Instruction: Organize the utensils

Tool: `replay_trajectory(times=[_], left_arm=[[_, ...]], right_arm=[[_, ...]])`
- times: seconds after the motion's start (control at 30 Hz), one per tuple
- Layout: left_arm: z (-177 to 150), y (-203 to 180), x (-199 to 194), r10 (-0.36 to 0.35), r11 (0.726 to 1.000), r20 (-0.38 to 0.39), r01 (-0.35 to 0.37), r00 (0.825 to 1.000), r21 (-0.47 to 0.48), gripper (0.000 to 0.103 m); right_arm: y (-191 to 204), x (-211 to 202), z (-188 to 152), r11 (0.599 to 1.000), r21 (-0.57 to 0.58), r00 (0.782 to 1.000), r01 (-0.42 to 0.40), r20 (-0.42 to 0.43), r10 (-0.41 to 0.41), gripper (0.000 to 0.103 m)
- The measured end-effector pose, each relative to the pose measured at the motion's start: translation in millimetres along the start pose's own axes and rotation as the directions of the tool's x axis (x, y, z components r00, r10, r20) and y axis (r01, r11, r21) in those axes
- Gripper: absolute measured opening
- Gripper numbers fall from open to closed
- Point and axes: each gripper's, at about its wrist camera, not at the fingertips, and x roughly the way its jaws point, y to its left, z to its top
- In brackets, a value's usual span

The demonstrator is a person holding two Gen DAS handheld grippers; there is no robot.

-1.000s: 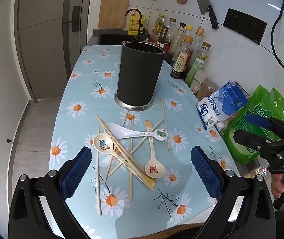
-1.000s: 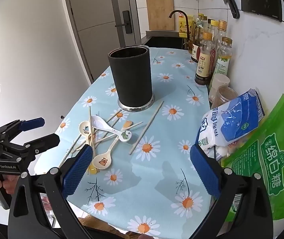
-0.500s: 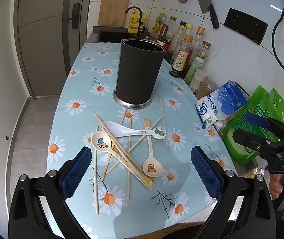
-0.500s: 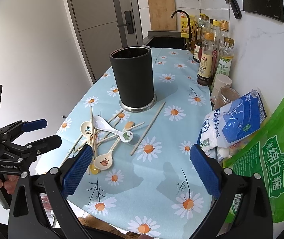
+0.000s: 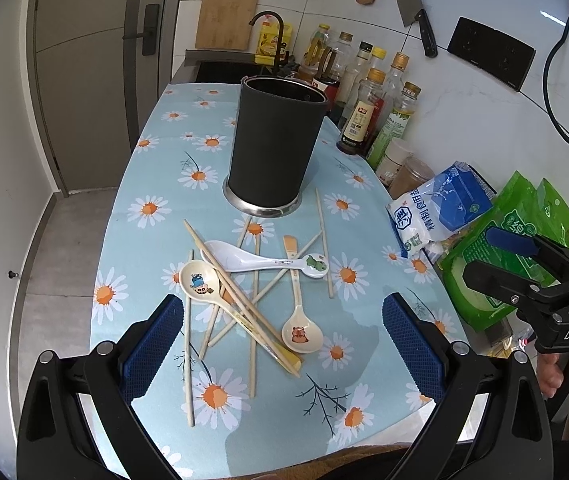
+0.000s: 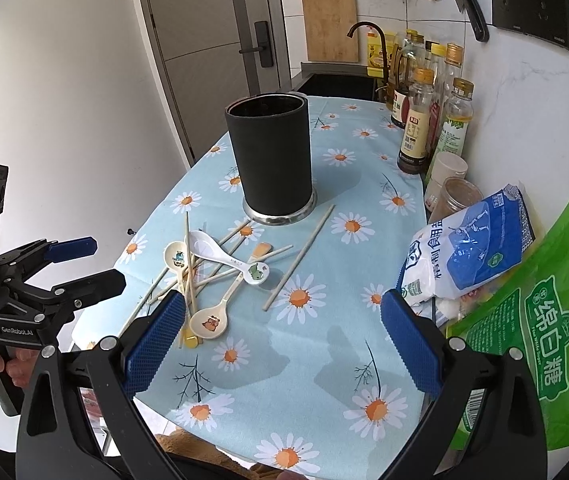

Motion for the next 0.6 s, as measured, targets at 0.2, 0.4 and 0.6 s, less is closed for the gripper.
replay_trajectory(times=[0.2,0.4,0.6], left_arm=[[-0.1,-0.1,-0.3,-0.004,1.000,-0.012,0.004,1.000,0.000,0.097],[0.6,-0.8,0.5,-0.007,1.000,-0.014,0.007,1.000,0.002,0.096],[3.4,-2.0,4.5,-0.015,1.000,-0.021,0.015,1.000,-0.002,0.096]], right_arm=[[0.4,-2.0,0.6,1.000,-0.006,1.000,0.000,0.000,0.000,0.097],[-0.1,-1.9,0.8,1.000,-0.007,1.000,0.001,-0.003,-0.001,0.097],[-0.8,0.5,1.1,1.000,-0.009,1.000,-0.005,-0.011,0.005,0.097]])
